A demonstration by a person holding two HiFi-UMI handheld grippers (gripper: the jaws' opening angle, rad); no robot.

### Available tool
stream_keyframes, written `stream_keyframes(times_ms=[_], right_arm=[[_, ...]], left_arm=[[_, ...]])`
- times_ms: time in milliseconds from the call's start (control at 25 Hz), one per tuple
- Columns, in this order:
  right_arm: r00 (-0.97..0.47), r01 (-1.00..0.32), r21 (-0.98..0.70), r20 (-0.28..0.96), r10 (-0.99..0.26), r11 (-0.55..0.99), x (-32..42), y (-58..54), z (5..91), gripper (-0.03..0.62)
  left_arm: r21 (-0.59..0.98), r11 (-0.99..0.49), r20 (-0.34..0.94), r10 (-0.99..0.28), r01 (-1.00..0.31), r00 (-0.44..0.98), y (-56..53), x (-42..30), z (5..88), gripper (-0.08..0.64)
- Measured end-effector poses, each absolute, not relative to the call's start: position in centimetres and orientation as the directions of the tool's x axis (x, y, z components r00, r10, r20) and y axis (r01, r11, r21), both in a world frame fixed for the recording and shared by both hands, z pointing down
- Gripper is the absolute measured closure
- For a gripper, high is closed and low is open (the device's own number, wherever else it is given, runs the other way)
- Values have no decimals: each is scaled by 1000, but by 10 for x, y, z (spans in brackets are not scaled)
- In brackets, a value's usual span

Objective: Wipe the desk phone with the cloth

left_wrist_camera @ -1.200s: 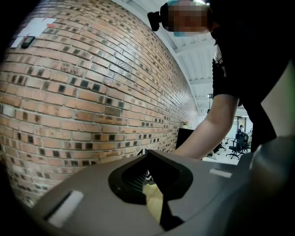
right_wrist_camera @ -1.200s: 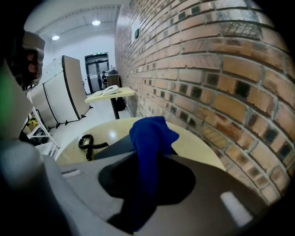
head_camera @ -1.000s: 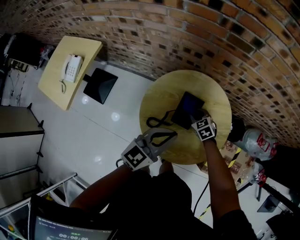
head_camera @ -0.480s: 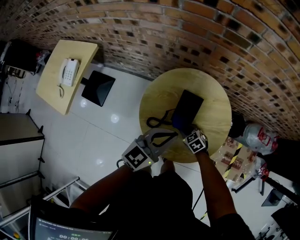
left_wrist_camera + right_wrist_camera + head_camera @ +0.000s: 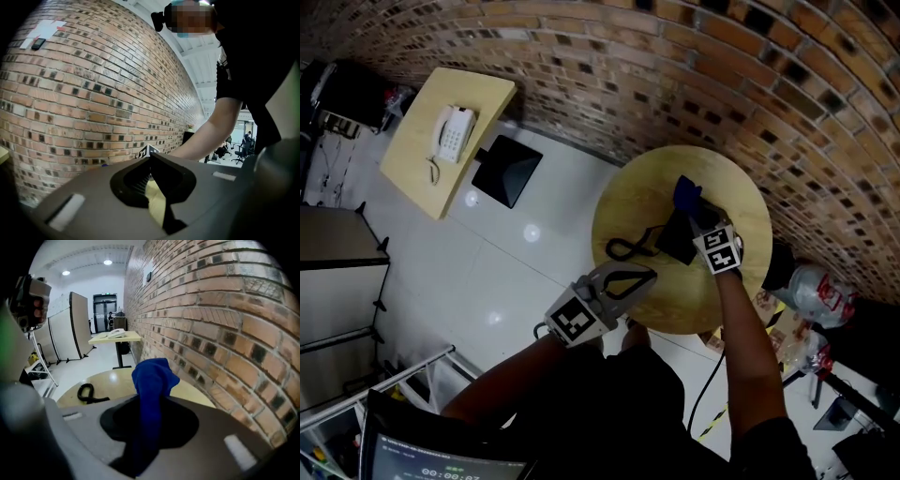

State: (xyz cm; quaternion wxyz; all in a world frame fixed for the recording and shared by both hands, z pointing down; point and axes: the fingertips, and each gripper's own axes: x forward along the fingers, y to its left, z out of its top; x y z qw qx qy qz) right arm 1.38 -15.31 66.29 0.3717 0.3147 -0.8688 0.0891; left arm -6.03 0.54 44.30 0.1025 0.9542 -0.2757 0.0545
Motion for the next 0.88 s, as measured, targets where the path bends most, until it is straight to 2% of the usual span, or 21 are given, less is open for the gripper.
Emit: stream_keyframes(times_ms=[200, 480, 880], right_arm=[[-506, -559, 136, 725, -467, 818, 4, -170, 672, 502], [-516, -454, 135, 765, -384, 881, -15, -115, 695, 502], [-544, -380, 15, 805, -236, 925, -46, -20, 732, 502]], left_arm=[[174, -802, 174, -545, -571, 820, 8, -76, 449, 559], [177, -801, 173, -547, -573, 819, 8, -78, 450, 558], [183, -822, 176, -512, -539, 841, 7, -66, 450, 558]])
